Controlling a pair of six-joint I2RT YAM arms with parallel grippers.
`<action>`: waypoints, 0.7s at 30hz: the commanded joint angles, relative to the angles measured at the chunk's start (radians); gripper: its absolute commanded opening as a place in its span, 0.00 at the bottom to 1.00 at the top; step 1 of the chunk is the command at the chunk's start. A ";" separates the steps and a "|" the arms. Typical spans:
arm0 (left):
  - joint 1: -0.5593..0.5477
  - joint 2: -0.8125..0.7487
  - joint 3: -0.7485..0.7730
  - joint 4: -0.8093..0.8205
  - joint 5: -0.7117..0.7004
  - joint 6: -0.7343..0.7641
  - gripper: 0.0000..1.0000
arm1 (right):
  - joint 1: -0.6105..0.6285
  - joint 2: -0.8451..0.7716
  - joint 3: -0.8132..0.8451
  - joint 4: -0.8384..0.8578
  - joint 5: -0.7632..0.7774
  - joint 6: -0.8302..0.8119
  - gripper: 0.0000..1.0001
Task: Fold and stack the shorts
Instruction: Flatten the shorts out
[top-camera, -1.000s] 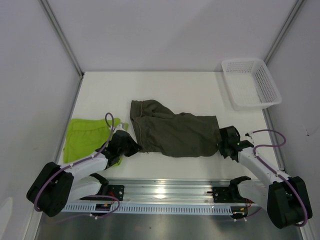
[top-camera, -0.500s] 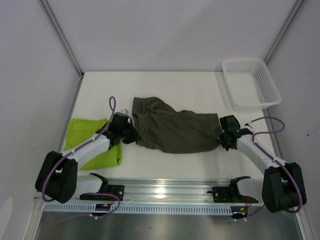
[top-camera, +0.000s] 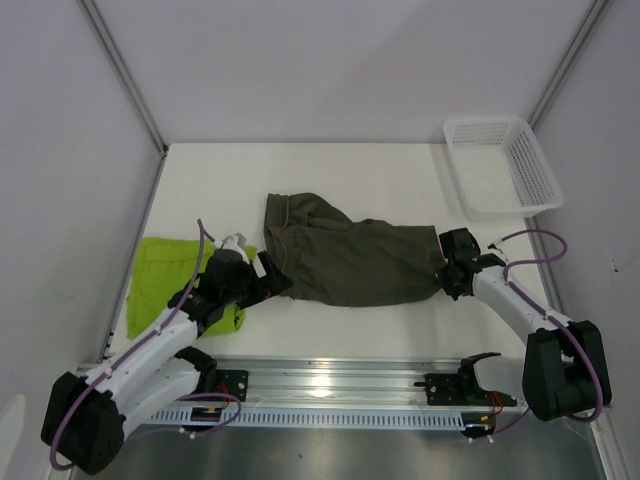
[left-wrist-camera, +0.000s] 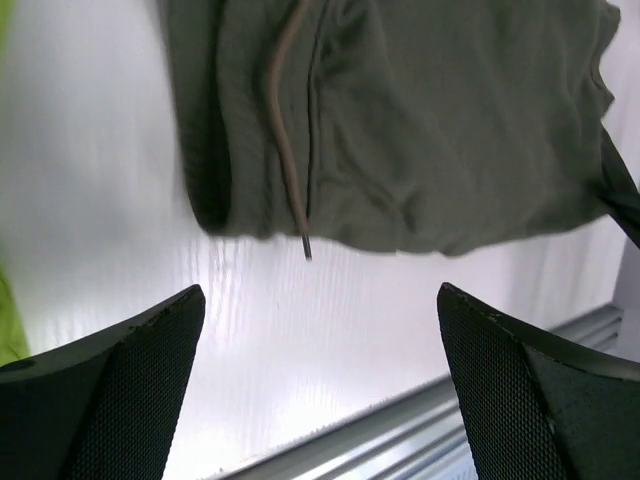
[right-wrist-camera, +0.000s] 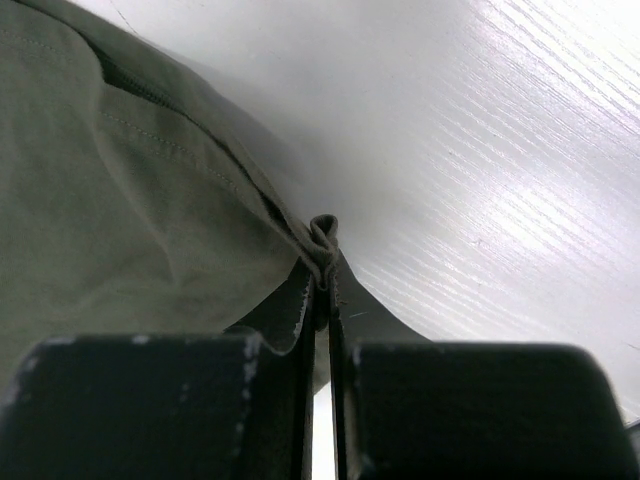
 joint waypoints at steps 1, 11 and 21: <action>-0.070 -0.140 -0.112 0.075 -0.039 -0.201 0.99 | -0.006 -0.022 -0.007 0.009 0.011 0.010 0.00; -0.122 -0.180 -0.237 0.152 -0.210 -0.465 0.94 | -0.006 -0.055 -0.025 0.017 0.005 0.042 0.00; -0.142 0.052 -0.264 0.302 -0.297 -0.675 0.86 | -0.006 -0.069 -0.048 0.026 -0.003 0.093 0.00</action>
